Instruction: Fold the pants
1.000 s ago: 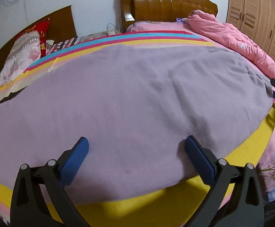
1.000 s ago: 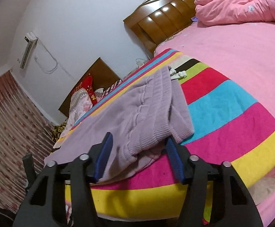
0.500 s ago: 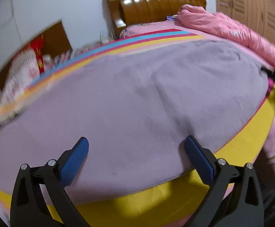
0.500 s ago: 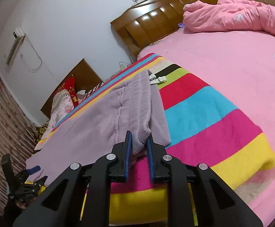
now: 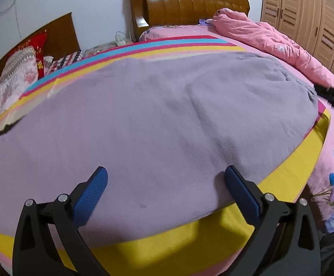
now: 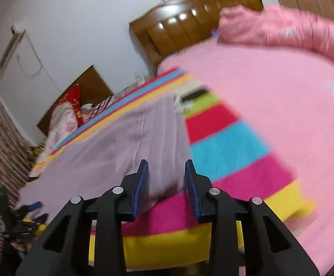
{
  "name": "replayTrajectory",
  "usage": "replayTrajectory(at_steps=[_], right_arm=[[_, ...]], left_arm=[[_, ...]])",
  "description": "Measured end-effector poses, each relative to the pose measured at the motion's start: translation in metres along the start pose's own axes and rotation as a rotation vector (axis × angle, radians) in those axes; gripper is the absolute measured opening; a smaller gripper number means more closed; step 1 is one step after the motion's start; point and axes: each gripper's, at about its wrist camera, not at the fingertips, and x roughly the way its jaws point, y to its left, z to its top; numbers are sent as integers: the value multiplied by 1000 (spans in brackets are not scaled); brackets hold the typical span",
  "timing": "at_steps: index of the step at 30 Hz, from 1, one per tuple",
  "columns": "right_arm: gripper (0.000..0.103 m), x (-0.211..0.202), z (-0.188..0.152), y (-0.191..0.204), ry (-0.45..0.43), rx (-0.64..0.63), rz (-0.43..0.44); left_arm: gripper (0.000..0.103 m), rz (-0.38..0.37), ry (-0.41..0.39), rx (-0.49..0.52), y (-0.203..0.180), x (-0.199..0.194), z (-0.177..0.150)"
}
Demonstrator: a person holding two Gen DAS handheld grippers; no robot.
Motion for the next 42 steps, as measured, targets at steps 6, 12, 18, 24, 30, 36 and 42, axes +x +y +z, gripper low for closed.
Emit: replayTrajectory(at_steps=[6, 12, 18, 24, 30, 36, 42], right_arm=[[36, 23, 35, 70, 38, -328, -52], [40, 92, 7, 99, 229, -593, -184], [47, 74, 19, 107, 209, -563, -250], [81, 80, 0, 221, 179, -825, 9], [82, 143, -25, 235, 333, -934, -55], [88, 153, -2, 190, 413, -717, 22], [87, 134, 8, 192, 298, -677, -46]], left_arm=[[101, -48, -36, -27, 3, -8, 12], [101, -69, 33, -19, -2, 15, 3], [101, -99, -22, -53, 29, -8, 22], [101, 162, 72, -135, 112, 27, 72], [101, 194, 170, -233, 150, 63, 60], [102, 178, 136, -250, 154, 64, 51], [102, 183, 128, -252, 153, 63, 47]])
